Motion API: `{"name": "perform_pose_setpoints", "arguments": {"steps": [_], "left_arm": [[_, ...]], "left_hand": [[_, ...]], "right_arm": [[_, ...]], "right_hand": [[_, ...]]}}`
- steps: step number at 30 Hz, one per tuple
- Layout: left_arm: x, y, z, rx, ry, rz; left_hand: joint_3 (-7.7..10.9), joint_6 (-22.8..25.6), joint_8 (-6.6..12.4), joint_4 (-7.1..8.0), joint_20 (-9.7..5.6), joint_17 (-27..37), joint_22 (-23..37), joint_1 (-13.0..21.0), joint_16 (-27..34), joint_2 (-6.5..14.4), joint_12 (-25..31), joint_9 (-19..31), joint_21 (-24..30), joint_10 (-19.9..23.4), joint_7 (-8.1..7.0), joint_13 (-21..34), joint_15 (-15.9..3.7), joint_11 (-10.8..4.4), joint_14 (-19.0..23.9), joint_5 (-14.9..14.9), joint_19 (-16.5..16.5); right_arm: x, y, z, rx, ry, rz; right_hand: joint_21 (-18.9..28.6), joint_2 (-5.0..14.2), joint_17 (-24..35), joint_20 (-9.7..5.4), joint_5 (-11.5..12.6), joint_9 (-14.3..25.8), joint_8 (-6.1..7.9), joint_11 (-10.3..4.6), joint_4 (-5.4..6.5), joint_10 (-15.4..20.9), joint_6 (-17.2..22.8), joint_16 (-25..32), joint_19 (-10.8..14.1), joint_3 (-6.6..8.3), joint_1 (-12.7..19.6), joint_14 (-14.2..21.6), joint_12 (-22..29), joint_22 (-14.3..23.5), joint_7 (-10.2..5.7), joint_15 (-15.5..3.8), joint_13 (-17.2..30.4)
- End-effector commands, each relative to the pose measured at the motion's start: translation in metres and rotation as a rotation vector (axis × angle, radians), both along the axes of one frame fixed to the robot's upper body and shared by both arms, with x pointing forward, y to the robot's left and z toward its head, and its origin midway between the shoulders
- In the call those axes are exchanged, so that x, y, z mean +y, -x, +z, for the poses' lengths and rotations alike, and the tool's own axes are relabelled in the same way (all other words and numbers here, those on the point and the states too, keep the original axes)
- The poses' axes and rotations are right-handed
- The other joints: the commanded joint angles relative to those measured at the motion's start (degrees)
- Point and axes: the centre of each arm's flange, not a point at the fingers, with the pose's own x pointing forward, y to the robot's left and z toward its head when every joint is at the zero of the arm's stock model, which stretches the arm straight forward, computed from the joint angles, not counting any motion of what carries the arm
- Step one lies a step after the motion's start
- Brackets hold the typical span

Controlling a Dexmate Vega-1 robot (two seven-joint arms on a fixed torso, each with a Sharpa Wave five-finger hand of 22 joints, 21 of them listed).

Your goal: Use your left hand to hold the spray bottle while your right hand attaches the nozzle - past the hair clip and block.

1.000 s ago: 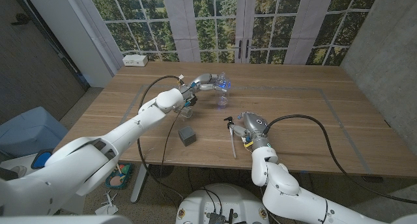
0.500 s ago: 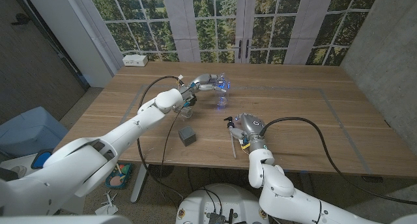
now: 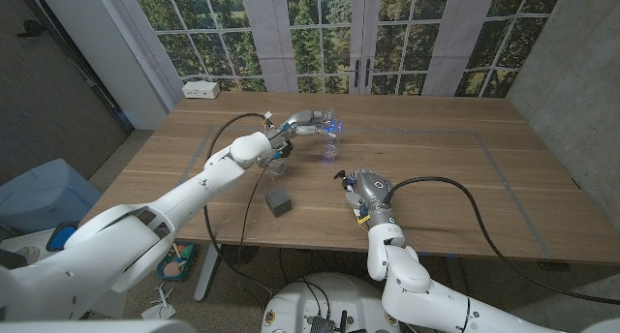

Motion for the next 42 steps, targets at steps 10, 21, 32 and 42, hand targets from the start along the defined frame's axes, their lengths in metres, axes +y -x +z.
{"name": "perform_pose_setpoints", "arguments": {"steps": [10, 21, 32, 42], "left_arm": [[-0.0012, -0.0021, 0.0038, -0.004, -0.004, -0.007], [0.0013, -0.0019, 0.0036, -0.002, 0.001, -0.002], [0.0035, -0.0010, 0.0032, -0.001, 0.005, 0.003], [0.0052, 0.0004, 0.0031, 0.004, 0.016, 0.004]], "left_hand": [[1.84, 21.73, 0.47, 1.80, -0.32, 0.06, 0.13, 9.71, -0.23, 10.32, -0.39, 0.32, 0.54, 7.76, -2.43, 0.19, -7.79, -7.06, 0.13, 0.25, 0.05], [1.76, 21.86, 0.49, 1.77, -0.35, 0.09, 0.13, 9.78, -0.24, 10.32, -0.53, 0.35, 0.64, 7.87, -2.40, 0.21, -7.74, -7.15, 0.10, 0.23, 0.04], [1.75, 21.90, 0.46, 1.83, -0.27, 0.08, 0.12, 9.76, -0.25, 10.36, -0.71, 0.38, 0.74, 7.93, -2.40, 0.23, -7.82, -7.07, 0.14, 0.24, -0.04], [1.77, 21.88, 0.42, 1.89, -0.31, 0.05, 0.12, 9.69, -0.31, 10.37, -0.88, 0.44, 0.84, 7.98, -2.40, 0.26, -7.72, -7.08, 0.13, 0.24, -0.10]], "right_arm": [[-0.0092, -0.0096, 0.0109, 0.054, -0.050, -0.100], [-0.0072, -0.0124, 0.0103, 0.068, -0.025, -0.005], [-0.0055, -0.0131, 0.0083, -0.040, -0.001, 0.098], [-0.0088, -0.0138, 0.0106, -0.004, 0.048, 0.210]], "right_hand": [[-0.07, -4.06, 1.86, 3.63, -0.93, -0.14, -2.74, 3.36, 4.27, -4.20, -6.88, 0.02, -2.43, -6.39, -7.23, -1.66, -1.23, 0.31, 3.21, -2.70, 2.07], [-0.50, -3.70, 2.19, 3.85, 1.55, -0.05, -1.67, 3.17, 3.83, -5.54, -4.12, -1.30, -2.88, -7.76, -9.21, -2.41, -1.59, 0.22, 1.19, -2.80, 3.06], [-0.12, 0.25, 3.24, 1.20, 0.87, -0.84, -5.10, -0.21, 0.86, -11.58, -10.02, -1.28, -2.44, -5.70, -0.80, -3.38, -4.17, 0.30, -7.99, -5.14, 3.44], [-1.64, 3.19, 3.64, 0.60, -0.24, -0.61, -5.93, -1.28, 0.28, -17.44, -10.49, -3.30, -7.46, -3.91, 6.28, -8.53, -6.39, 0.37, -8.05, -5.29, 3.30]]}}
